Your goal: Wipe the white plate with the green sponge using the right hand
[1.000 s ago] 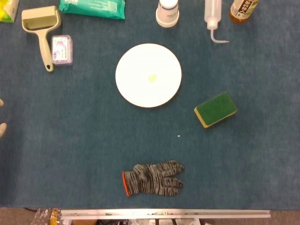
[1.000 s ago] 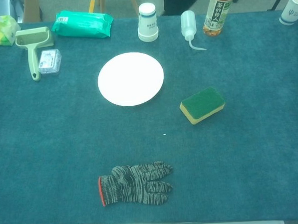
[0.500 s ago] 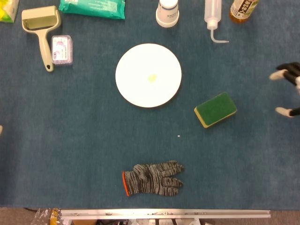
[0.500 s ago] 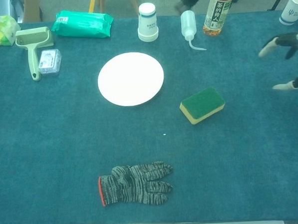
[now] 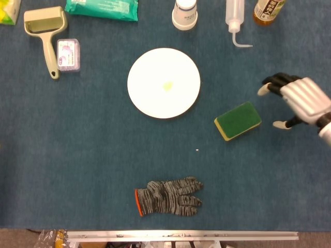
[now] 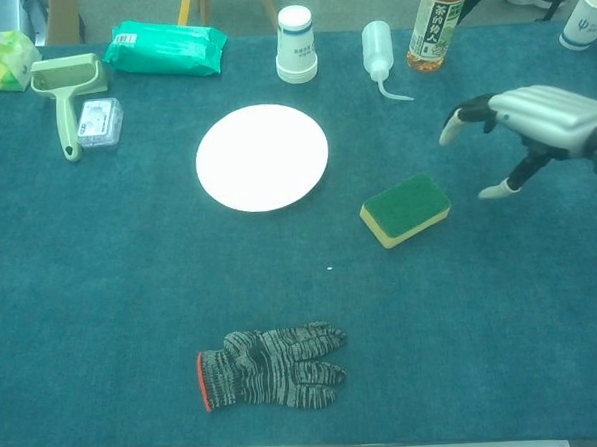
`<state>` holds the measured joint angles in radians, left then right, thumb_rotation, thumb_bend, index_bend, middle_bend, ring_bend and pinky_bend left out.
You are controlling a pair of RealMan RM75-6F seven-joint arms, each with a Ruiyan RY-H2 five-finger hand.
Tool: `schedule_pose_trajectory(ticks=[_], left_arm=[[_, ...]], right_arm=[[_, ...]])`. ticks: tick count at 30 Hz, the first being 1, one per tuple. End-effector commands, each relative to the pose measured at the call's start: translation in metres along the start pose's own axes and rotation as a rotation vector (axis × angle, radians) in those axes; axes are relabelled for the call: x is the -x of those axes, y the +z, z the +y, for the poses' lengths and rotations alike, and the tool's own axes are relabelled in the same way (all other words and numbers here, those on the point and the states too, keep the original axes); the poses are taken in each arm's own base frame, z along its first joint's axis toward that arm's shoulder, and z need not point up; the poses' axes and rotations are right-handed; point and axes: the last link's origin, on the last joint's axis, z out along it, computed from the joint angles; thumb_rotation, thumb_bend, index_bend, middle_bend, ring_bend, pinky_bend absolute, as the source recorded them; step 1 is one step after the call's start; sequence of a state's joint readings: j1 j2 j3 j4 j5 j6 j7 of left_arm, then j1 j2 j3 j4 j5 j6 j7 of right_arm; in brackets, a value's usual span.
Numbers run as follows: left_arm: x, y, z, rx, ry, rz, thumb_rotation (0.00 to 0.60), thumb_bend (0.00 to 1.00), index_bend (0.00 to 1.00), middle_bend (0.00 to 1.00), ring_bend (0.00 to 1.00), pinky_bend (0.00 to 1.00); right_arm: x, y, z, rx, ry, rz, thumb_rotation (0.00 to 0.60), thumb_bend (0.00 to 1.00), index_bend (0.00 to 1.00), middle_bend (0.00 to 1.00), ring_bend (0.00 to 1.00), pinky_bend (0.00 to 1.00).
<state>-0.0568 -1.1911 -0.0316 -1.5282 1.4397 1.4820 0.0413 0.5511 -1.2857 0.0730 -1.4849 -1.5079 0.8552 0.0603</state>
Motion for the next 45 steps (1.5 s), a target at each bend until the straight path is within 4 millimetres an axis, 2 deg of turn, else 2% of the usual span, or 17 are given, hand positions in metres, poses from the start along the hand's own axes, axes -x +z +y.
schedule_pose_trajectory(ticks=[1, 15, 21, 28, 32, 37, 45], left_arm=[[0.002, 0.0, -0.001, -0.003, -0.003, -0.004, 0.6, 0.19, 0.39, 0.34, 0.31, 0.42], [0.013, -0.003, -0.009, -0.015, -0.031, -0.021, 0.6, 0.19, 0.39, 0.34, 0.31, 0.42], [0.015, -0.004, -0.012, -0.025, -0.041, -0.026, 0.6, 0.19, 0.39, 0.34, 0.31, 0.42], [0.019, -0.007, -0.017, -0.036, -0.052, -0.029, 0.6, 0.19, 0.39, 0.34, 0.31, 0.42], [0.02, -0.007, -0.018, -0.037, -0.057, -0.033, 0.6, 0.19, 0.39, 0.34, 0.31, 0.42], [0.022, -0.007, -0.019, -0.034, -0.065, -0.036, 0.6, 0.19, 0.39, 0.34, 0.31, 0.42], [0.023, -0.007, -0.019, -0.033, -0.069, -0.039, 0.6, 0.19, 0.39, 0.34, 0.31, 0.42]], right_arm=[[0.004, 0.007, -0.006, -0.023, -0.038, -0.033, 0.6, 0.0, 0.33, 0.24, 0.15, 0.27], [0.016, 0.035, -0.03, -0.094, -0.239, -0.103, 0.6, 0.0, 0.31, 0.17, 0.04, 0.13], [0.023, 0.046, -0.037, -0.108, -0.263, -0.116, 0.6, 0.0, 0.29, 0.13, 0.0, 0.11], [0.031, 0.053, -0.037, -0.1, -0.249, -0.14, 0.6, 0.0, 0.28, 0.13, 0.0, 0.1], [0.032, 0.054, -0.036, -0.101, -0.253, -0.119, 0.6, 0.0, 0.28, 0.19, 0.08, 0.11], [0.032, 0.054, -0.037, -0.108, -0.252, -0.095, 0.6, 0.0, 0.29, 0.3, 0.17, 0.19], [0.031, 0.051, -0.036, -0.117, -0.238, -0.058, 0.6, 0.0, 0.43, 0.43, 0.31, 0.29]])
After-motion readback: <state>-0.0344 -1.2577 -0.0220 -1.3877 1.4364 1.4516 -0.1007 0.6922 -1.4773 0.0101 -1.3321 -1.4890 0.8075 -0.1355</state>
